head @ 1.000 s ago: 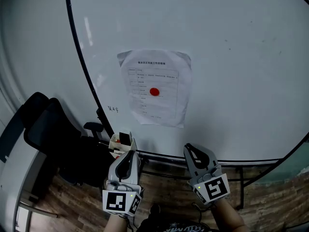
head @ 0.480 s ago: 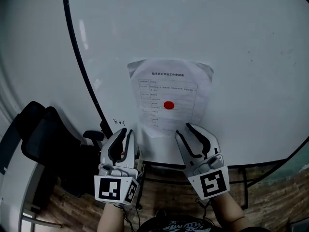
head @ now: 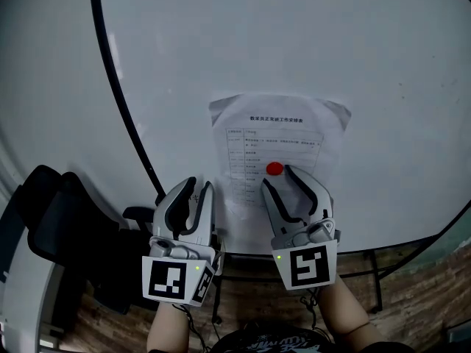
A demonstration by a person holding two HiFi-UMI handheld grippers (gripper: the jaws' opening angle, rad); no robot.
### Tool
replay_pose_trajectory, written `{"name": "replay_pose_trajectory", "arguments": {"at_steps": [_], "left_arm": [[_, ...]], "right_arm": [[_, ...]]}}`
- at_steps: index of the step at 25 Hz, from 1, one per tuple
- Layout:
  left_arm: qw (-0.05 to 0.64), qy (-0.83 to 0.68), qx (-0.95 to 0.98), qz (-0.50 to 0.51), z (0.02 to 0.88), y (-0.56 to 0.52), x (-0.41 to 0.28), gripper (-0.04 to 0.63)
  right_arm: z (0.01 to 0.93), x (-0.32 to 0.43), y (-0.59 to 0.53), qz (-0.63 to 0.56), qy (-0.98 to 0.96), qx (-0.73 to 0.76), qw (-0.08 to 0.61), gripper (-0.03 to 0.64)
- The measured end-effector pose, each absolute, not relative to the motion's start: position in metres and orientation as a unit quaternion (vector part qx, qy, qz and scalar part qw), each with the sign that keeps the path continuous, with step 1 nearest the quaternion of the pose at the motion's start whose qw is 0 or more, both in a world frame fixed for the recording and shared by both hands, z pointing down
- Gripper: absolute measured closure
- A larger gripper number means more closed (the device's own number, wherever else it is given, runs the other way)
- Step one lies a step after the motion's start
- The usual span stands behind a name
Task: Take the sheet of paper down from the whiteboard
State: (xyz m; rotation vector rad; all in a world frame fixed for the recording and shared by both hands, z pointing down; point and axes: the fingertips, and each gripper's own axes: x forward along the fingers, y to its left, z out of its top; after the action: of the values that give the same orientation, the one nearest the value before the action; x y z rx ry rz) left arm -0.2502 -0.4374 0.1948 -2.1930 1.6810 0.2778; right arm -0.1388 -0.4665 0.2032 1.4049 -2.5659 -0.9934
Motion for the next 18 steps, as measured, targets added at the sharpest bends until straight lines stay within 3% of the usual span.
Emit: {"name": "replay_pose_trajectory", "arguments": {"at_steps": [18], "left_arm": [[0.253, 0.55, -0.788, 0.116, 0.122, -0.456, -0.236, 0.499]], "right_arm": [[0.199, -0.145, -0.477, -0.362, -0.776, 0.514, 0.051, 0.486]]}}
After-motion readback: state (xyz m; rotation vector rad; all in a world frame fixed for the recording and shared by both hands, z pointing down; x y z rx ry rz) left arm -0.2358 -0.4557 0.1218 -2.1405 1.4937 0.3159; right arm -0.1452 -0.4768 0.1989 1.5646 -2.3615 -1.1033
